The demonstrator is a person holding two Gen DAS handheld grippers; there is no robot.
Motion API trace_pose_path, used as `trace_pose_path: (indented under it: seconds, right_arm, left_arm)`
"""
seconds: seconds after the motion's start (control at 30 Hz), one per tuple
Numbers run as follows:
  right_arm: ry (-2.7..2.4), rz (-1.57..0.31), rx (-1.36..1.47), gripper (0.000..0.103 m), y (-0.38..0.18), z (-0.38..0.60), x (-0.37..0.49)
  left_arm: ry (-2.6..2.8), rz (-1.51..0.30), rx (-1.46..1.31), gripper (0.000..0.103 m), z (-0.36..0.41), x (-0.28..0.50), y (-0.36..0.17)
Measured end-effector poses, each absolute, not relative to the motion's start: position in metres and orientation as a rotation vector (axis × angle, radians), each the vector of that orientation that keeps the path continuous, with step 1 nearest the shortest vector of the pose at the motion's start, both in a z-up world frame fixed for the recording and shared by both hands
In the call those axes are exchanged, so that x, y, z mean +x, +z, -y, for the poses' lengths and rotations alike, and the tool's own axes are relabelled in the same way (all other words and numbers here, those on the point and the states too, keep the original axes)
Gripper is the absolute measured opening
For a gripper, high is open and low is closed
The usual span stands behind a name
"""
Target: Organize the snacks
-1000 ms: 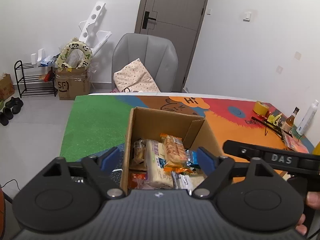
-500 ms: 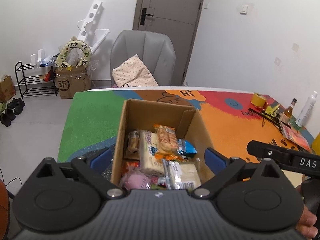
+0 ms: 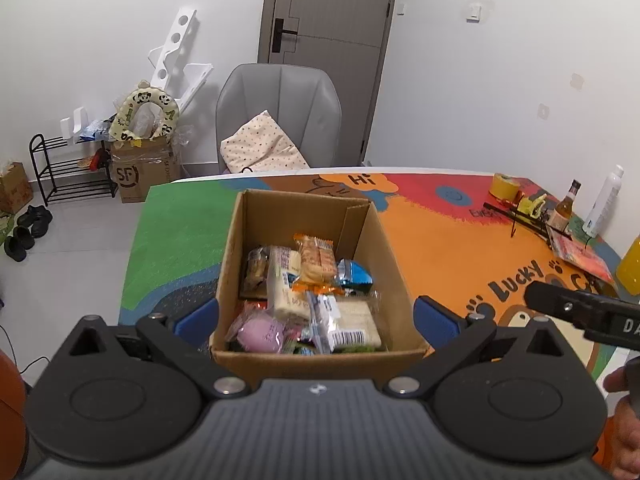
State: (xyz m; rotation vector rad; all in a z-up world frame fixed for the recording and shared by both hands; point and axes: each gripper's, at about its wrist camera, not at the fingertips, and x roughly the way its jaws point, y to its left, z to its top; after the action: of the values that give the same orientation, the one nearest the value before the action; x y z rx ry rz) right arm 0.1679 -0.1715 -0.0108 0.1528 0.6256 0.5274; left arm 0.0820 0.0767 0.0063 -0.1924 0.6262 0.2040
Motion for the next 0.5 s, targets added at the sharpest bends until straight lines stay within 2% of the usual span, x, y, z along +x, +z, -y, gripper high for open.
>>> trace_pose_path:
  seconds: [0.5]
  right_arm:
    - [0.414, -0.574, 0.153, 0.103, 0.007, 0.193, 0.121]
  left_arm:
    - [0.171, -0.557, -0.166, 0.103, -0.062, 0.042, 0.020]
